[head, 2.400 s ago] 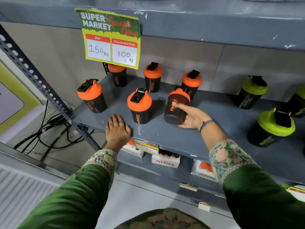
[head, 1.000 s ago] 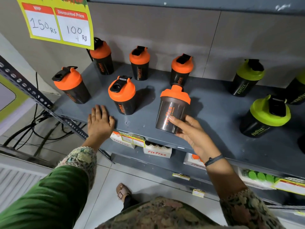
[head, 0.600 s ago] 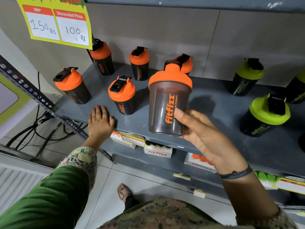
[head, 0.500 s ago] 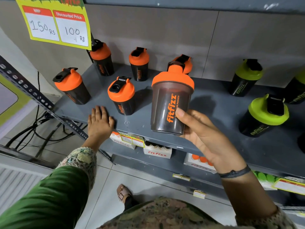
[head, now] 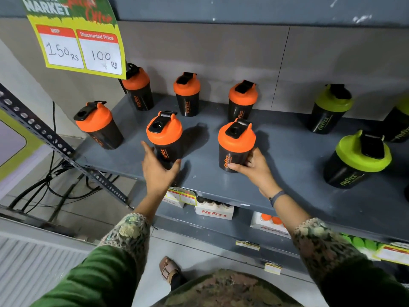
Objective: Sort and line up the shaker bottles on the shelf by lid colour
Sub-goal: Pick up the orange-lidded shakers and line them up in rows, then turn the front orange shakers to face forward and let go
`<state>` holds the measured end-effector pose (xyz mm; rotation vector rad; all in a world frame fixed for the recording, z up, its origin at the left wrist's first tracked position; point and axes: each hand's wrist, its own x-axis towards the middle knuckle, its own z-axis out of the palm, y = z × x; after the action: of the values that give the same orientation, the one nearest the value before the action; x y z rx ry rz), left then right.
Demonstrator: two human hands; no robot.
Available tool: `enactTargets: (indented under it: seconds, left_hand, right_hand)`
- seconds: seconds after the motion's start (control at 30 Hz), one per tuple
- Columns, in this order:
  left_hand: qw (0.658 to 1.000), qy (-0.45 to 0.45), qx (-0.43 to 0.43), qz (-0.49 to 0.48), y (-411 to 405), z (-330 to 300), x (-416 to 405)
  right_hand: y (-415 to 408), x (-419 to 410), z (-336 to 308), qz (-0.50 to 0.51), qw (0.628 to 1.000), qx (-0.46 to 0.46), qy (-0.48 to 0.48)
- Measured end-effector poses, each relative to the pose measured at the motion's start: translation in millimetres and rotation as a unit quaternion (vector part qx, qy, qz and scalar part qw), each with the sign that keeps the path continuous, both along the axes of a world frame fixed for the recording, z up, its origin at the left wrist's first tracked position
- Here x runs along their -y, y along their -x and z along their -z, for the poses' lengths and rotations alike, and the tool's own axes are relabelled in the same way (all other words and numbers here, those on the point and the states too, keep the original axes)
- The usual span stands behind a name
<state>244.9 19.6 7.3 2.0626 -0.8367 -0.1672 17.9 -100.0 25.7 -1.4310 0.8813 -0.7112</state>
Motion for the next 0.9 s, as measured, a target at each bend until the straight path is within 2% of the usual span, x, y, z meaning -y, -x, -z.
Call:
enactTargets:
  seconds: [0.13, 0.27, 0.47, 0.9]
  left_hand:
    - [0.998, 0.046, -0.031, -0.042, 11.1, -14.4, 19.3]
    - [0.997, 0.037, -0.010, -0.068, 13.7, -14.1, 24.9]
    - [0.994, 0.034, -0.019, -0.103, 14.5, -8.3, 24.9]
    - [0.994, 0.031, -0.014, -0.104, 16.7, -8.2, 20.9]
  right_hand:
    - [-6.2, 10.2, 7.3, -0.023, 0.999, -0.022, 0.025]
    - [-10.4, 8.8, 8.9, 0.001, 0.995, -0.079, 0.057]
    - [-10.6, 7.7, 12.9, 0.010, 0.991, -0.117, 0.069]
    - [-7.2, 3.3, 16.0, -0.028, 0.989, -0.119, 0.089]
